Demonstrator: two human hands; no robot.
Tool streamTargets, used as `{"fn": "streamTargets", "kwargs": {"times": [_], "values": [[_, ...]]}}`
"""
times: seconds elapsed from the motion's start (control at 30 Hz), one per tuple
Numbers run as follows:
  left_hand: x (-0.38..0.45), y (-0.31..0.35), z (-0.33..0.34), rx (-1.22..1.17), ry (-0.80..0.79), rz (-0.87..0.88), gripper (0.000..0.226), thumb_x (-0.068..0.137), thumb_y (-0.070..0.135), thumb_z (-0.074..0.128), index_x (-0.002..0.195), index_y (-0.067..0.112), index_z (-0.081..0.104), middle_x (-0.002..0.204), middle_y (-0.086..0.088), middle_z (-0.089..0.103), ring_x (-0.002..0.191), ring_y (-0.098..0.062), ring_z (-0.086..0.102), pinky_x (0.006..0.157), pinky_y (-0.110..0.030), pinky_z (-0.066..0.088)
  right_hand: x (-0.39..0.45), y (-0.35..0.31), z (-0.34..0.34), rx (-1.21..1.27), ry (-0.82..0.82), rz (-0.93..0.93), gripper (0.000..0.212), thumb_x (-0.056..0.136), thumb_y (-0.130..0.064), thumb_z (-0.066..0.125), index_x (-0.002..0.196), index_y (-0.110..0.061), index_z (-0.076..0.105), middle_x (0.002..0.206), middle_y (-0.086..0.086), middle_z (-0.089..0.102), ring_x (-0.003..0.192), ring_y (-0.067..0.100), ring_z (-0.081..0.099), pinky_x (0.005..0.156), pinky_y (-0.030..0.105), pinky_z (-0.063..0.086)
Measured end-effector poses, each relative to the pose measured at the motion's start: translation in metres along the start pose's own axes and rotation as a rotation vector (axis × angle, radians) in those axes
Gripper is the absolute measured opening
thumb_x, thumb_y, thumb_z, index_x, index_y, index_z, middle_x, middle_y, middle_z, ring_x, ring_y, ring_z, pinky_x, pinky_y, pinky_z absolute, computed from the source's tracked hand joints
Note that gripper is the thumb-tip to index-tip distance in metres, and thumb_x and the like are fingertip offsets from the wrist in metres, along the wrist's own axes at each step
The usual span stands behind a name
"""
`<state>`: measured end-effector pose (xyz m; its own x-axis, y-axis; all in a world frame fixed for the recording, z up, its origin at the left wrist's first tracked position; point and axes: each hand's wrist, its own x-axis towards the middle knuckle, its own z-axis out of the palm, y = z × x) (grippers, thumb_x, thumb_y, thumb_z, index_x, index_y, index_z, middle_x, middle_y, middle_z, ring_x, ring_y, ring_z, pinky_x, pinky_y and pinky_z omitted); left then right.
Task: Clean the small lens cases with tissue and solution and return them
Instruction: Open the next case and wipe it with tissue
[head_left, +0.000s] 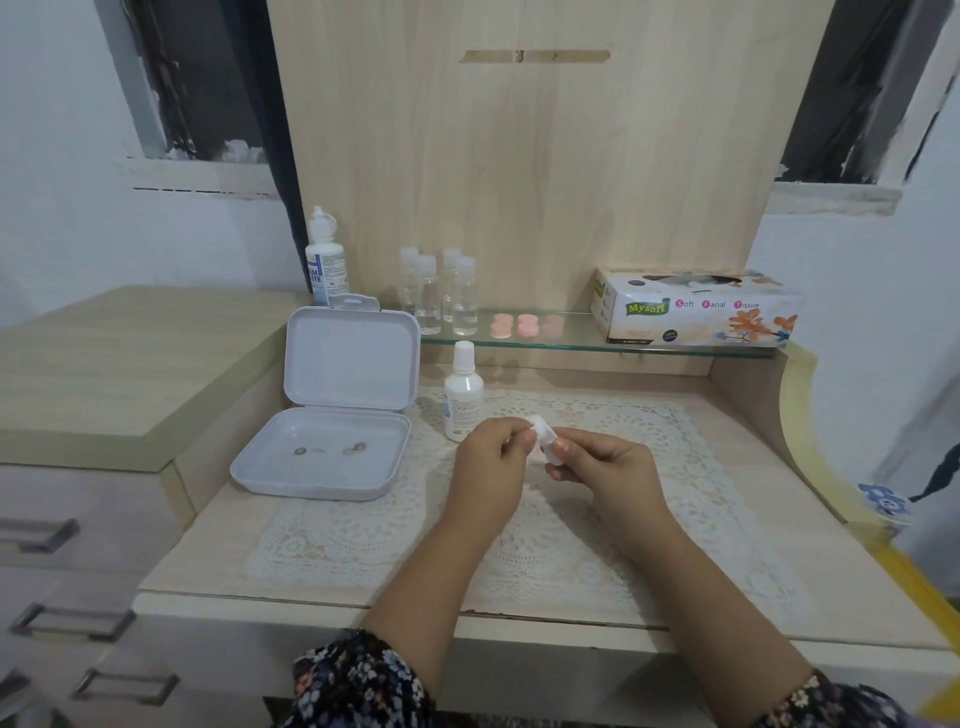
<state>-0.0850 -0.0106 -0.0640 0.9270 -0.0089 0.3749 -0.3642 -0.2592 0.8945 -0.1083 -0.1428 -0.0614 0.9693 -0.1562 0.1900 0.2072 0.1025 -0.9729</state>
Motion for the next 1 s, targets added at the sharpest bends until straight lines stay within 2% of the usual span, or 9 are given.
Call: {"fn": "streamTargets", "kwargs": {"times": [0.17,0.3,0.4,0.5,0.6,0.67,0.8,0.9,1.0], "values": [[0.002,0.003,-0.010,-0.266,-0.063,-0.179,0.020,0.095,0.011,0.055,0.085,0.018,0.071,0.066,0.004,0.061,0.056,-0.006,0.049,0.057,-0.022,0.041,0.001,0.002,0.001,-0.011,0.010,-0.005,0.019,0.088,0.001,0.063,0.102,-0.006,0.073,0.086,0.007,0.076,0.068,0.013,0.067,0.067,0.018,0.055],[0.002,0.006,-0.009,-0.459,-0.040,-0.226,0.016,0.096,0.013,0.054,0.092,0.011,0.069,0.060,0.006,0.060,0.054,-0.008,0.045,0.052,-0.020,0.039,0.004,0.004,0.000,0.012,0.071,0.017,0.015,0.091,-0.005,0.063,0.102,-0.002,0.072,0.085,0.012,0.074,0.070,0.016,0.068,0.073,0.025,0.057],[0.005,0.003,-0.008,-0.455,0.071,-0.223,0.008,0.092,0.012,0.060,0.096,0.017,0.066,0.064,0.005,0.061,0.055,-0.010,0.047,0.057,-0.023,0.043,0.005,0.004,-0.001,0.103,0.112,0.065,0.015,0.090,-0.008,0.064,0.102,0.000,0.070,0.086,0.014,0.073,0.075,0.020,0.067,0.079,0.032,0.056],[0.005,-0.001,-0.008,-0.432,0.067,-0.243,0.021,0.085,0.007,0.068,0.103,0.018,0.065,0.073,-0.002,0.061,0.056,-0.011,0.050,0.059,-0.023,0.045,0.004,0.001,-0.001,0.213,0.123,0.102,0.016,0.089,-0.004,0.064,0.103,0.005,0.064,0.090,0.017,0.072,0.079,0.023,0.068,0.078,0.030,0.056],[0.004,0.001,-0.008,-0.403,0.043,-0.248,0.016,0.080,0.005,0.072,0.094,0.012,0.067,0.072,-0.005,0.062,0.054,-0.012,0.049,0.053,-0.020,0.043,0.005,-0.002,0.000,0.291,0.128,0.158,0.010,0.089,0.003,0.060,0.096,-0.004,0.059,0.095,0.019,0.071,0.079,0.024,0.067,0.077,0.032,0.054],[0.003,0.002,-0.007,-0.383,0.010,-0.238,0.012,0.079,0.006,0.074,0.087,0.011,0.066,0.070,-0.007,0.060,0.054,-0.013,0.048,0.050,-0.018,0.042,0.007,0.000,0.000,0.273,0.154,0.199,0.016,0.089,0.006,0.051,0.095,-0.009,0.054,0.091,0.014,0.070,0.077,0.022,0.063,0.077,0.035,0.051],[0.001,0.005,-0.006,-0.369,-0.051,-0.224,0.008,0.081,0.007,0.072,0.078,0.010,0.065,0.065,-0.005,0.059,0.048,-0.007,0.050,0.045,-0.013,0.038,0.008,0.000,0.003,0.259,0.159,0.253,0.021,0.086,0.005,0.036,0.090,-0.009,0.051,0.073,0.005,0.053,0.065,0.013,0.049,0.063,0.026,0.041],[-0.001,0.007,-0.005,-0.370,-0.088,-0.223,0.007,0.082,0.006,0.071,0.079,0.008,0.065,0.064,-0.004,0.062,0.046,-0.004,0.052,0.046,-0.014,0.039,0.002,-0.004,0.004,0.241,0.062,0.231,0.009,0.092,-0.004,0.047,0.085,-0.008,0.051,0.068,0.004,0.048,0.058,0.012,0.046,0.057,0.025,0.039],[0.001,0.007,-0.004,-0.366,-0.064,-0.241,0.007,0.084,0.007,0.068,0.080,0.008,0.063,0.068,-0.005,0.064,0.049,-0.007,0.053,0.047,-0.017,0.042,-0.004,-0.007,0.005,0.142,-0.025,0.189,0.018,0.096,-0.011,0.053,0.079,-0.006,0.056,0.061,0.003,0.049,0.051,0.011,0.046,0.048,0.020,0.041]]}}
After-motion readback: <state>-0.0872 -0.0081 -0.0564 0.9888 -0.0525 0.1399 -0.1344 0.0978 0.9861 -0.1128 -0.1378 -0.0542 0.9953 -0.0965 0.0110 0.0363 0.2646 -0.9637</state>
